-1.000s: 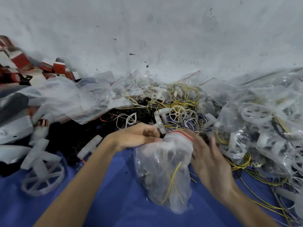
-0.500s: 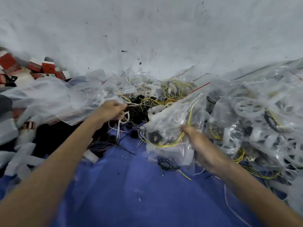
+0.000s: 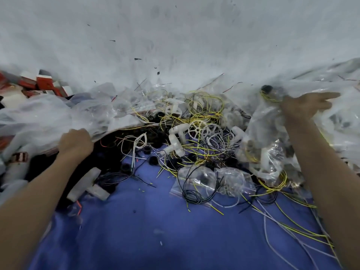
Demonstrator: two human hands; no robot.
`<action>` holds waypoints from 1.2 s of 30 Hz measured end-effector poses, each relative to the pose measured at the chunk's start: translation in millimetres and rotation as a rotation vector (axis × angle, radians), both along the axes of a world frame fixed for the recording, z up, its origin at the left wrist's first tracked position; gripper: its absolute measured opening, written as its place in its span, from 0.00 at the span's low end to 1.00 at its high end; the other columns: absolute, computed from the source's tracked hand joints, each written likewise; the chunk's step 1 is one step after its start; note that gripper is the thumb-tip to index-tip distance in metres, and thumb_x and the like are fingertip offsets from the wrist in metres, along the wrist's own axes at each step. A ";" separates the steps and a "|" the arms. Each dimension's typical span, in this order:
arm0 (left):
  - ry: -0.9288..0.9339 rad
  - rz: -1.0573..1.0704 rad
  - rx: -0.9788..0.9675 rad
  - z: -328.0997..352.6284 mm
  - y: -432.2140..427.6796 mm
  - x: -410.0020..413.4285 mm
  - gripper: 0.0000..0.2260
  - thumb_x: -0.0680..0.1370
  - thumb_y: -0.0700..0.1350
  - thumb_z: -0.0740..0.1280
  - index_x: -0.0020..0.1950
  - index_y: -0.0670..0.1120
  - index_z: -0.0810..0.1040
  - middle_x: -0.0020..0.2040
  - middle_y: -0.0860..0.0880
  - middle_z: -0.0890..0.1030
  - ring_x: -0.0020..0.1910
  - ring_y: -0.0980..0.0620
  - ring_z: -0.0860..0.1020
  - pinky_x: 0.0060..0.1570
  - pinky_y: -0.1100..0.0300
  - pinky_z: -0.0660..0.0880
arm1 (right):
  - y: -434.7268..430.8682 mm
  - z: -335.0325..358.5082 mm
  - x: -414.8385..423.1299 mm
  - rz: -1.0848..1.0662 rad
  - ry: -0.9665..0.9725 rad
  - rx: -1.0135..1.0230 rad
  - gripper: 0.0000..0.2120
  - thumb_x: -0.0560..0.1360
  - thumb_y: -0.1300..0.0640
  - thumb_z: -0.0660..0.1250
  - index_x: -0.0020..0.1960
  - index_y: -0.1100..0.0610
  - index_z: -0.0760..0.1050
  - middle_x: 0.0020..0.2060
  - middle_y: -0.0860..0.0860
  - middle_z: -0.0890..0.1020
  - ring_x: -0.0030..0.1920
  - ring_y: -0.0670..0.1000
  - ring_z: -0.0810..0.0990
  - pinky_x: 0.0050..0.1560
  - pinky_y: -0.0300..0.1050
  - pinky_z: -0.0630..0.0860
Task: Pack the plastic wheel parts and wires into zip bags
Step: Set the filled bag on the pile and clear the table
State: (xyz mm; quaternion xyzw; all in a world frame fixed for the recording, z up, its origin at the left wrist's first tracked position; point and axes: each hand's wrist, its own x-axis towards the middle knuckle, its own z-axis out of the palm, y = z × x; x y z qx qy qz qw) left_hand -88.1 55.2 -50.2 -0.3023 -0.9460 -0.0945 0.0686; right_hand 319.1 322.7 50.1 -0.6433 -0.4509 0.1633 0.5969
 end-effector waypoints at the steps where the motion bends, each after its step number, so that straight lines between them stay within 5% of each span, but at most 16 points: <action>1: 0.007 0.005 0.019 1.1 -1.6 -0.4 0.11 0.77 0.40 0.63 0.56 0.35 0.76 0.57 0.32 0.75 0.56 0.33 0.74 0.55 0.48 0.72 | -5.2 -0.4 -3.9 -0.033 0.022 0.004 0.44 0.73 0.54 0.66 0.74 0.70 0.40 0.71 0.65 0.55 0.68 0.60 0.63 0.64 0.47 0.65; 4: 0.038 0.026 0.078 9.2 -7.0 7.9 0.12 0.77 0.41 0.62 0.57 0.39 0.78 0.57 0.33 0.75 0.56 0.32 0.74 0.54 0.47 0.72 | -23.4 -8.9 -17.5 -0.119 -0.049 0.084 0.44 0.70 0.57 0.63 0.75 0.66 0.38 0.73 0.62 0.50 0.70 0.61 0.57 0.65 0.55 0.63; 7: 0.067 0.038 0.159 18.6 -9.0 22.5 0.10 0.75 0.40 0.66 0.54 0.40 0.81 0.53 0.34 0.77 0.53 0.32 0.75 0.51 0.48 0.72 | -56.2 -16.0 -35.2 -0.115 -0.141 0.324 0.38 0.67 0.60 0.61 0.74 0.63 0.51 0.70 0.60 0.57 0.67 0.58 0.61 0.63 0.54 0.61; 10: 0.115 0.001 0.264 32.0 -11.5 46.8 0.10 0.74 0.41 0.67 0.54 0.42 0.82 0.51 0.33 0.78 0.51 0.31 0.75 0.49 0.49 0.73 | -99.2 -28.6 -63.9 0.382 -0.116 0.437 0.16 0.71 0.64 0.61 0.58 0.59 0.72 0.54 0.53 0.75 0.52 0.51 0.75 0.55 0.49 0.73; 12: 0.151 -0.047 0.356 43.4 -13.7 67.7 0.10 0.73 0.41 0.68 0.52 0.44 0.84 0.48 0.32 0.79 0.49 0.30 0.76 0.48 0.48 0.73 | -139.1 -38.9 -85.0 0.894 -0.106 0.065 0.06 0.75 0.62 0.61 0.47 0.57 0.76 0.42 0.52 0.83 0.38 0.47 0.80 0.41 0.48 0.78; 14: 0.176 -0.139 0.466 55.9 -15.9 96.1 0.06 0.70 0.42 0.72 0.46 0.46 0.84 0.44 0.35 0.81 0.47 0.33 0.77 0.44 0.51 0.72 | -177.0 -50.0 -105.9 1.329 -0.133 -0.416 0.13 0.79 0.52 0.60 0.48 0.60 0.78 0.42 0.55 0.85 0.35 0.45 0.82 0.35 0.37 0.77; 16: 0.166 -0.257 0.583 62.7 -17.2 129.8 0.05 0.66 0.42 0.74 0.35 0.48 0.79 0.39 0.40 0.82 0.43 0.37 0.79 0.39 0.55 0.67 | -200.1 -63.7 -124.7 1.545 0.013 -0.625 0.23 0.79 0.44 0.57 0.55 0.63 0.76 0.45 0.56 0.85 0.41 0.49 0.84 0.37 0.35 0.78; 20: 0.063 -0.462 0.569 52.5 -20.8 191.7 0.17 0.67 0.47 0.73 0.28 0.50 0.65 0.31 0.45 0.78 0.36 0.40 0.77 0.33 0.57 0.64 | -207.7 -68.1 -135.7 1.531 0.456 -0.569 0.12 0.80 0.55 0.56 0.42 0.54 0.75 0.31 0.47 0.79 0.29 0.43 0.77 0.33 0.36 0.76; 25: -0.280 -0.688 0.422 63.9 -18.1 198.3 0.15 0.71 0.49 0.72 0.29 0.44 0.72 0.25 0.50 0.72 0.28 0.50 0.71 0.30 0.61 0.63 | -195.1 -65.5 -124.3 1.513 0.422 -0.512 0.10 0.78 0.61 0.56 0.45 0.57 0.76 0.31 0.49 0.79 0.27 0.44 0.75 0.30 0.37 0.75; 28: -0.645 -0.699 0.616 76.6 -21.4 196.5 0.15 0.74 0.44 0.71 0.31 0.41 0.73 0.23 0.53 0.71 0.23 0.56 0.69 0.27 0.64 0.67 | -192.6 -66.2 -123.7 1.456 0.451 -0.587 0.10 0.79 0.65 0.51 0.48 0.59 0.71 0.33 0.52 0.74 0.28 0.45 0.72 0.25 0.33 0.72; 30: -0.524 -0.626 0.750 82.7 -20.5 189.1 0.15 0.76 0.40 0.68 0.30 0.45 0.70 0.24 0.54 0.73 0.26 0.54 0.75 0.31 0.59 0.70 | -194.0 -70.1 -122.8 1.437 0.374 -0.674 0.13 0.79 0.65 0.50 0.40 0.57 0.68 0.30 0.51 0.71 0.24 0.43 0.72 0.22 0.31 0.68; 33: -0.130 -0.548 0.659 88.2 -18.2 178.9 0.08 0.74 0.38 0.64 0.40 0.47 0.67 0.32 0.48 0.74 0.35 0.45 0.75 0.36 0.52 0.67 | -198.0 -79.0 -120.8 1.530 -0.036 -0.737 0.14 0.80 0.61 0.53 0.37 0.54 0.67 0.30 0.48 0.72 0.23 0.40 0.73 0.22 0.30 0.66; 36: -0.040 -0.573 0.549 92.0 -21.1 176.3 0.15 0.71 0.35 0.64 0.53 0.48 0.66 0.34 0.47 0.75 0.38 0.44 0.73 0.37 0.53 0.64 | -190.8 -78.6 -125.3 1.490 -0.317 -0.566 0.14 0.80 0.57 0.58 0.36 0.57 0.69 0.32 0.51 0.74 0.26 0.41 0.74 0.26 0.30 0.68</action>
